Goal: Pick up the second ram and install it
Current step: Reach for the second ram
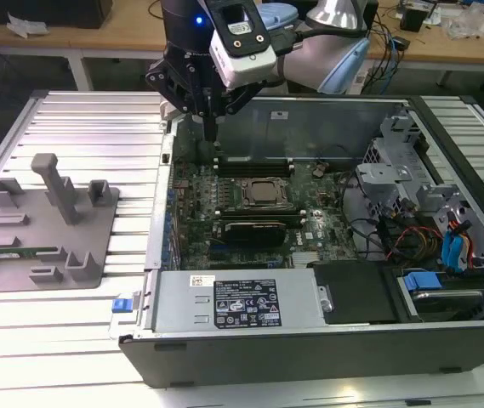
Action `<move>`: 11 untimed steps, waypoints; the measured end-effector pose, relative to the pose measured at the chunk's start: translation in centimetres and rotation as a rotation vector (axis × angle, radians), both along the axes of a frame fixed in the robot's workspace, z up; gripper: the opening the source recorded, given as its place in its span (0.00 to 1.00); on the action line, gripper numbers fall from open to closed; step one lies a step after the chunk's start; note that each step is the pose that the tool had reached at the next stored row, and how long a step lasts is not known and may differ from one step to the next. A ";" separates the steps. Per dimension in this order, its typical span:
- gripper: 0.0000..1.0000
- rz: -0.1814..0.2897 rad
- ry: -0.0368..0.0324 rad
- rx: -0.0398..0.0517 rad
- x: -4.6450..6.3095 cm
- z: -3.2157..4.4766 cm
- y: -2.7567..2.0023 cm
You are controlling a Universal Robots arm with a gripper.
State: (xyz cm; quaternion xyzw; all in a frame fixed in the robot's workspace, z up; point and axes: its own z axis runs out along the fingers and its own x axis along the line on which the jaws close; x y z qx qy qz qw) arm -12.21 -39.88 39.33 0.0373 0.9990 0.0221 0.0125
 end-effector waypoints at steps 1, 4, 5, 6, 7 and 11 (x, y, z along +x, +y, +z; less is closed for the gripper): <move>0.08 0.000 0.0000 0.0000 -0.1 0.00 0.00; 0.08 0.000 0.0000 0.0000 -0.4 0.00 0.00; 0.08 0.000 0.0000 0.0000 -0.5 0.00 0.00; 0.08 0.000 0.0000 0.0000 -0.7 0.00 0.00; 0.08 0.000 0.0000 0.0000 -0.8 0.00 0.00; 0.08 0.000 0.0000 0.0000 -1.3 0.00 0.00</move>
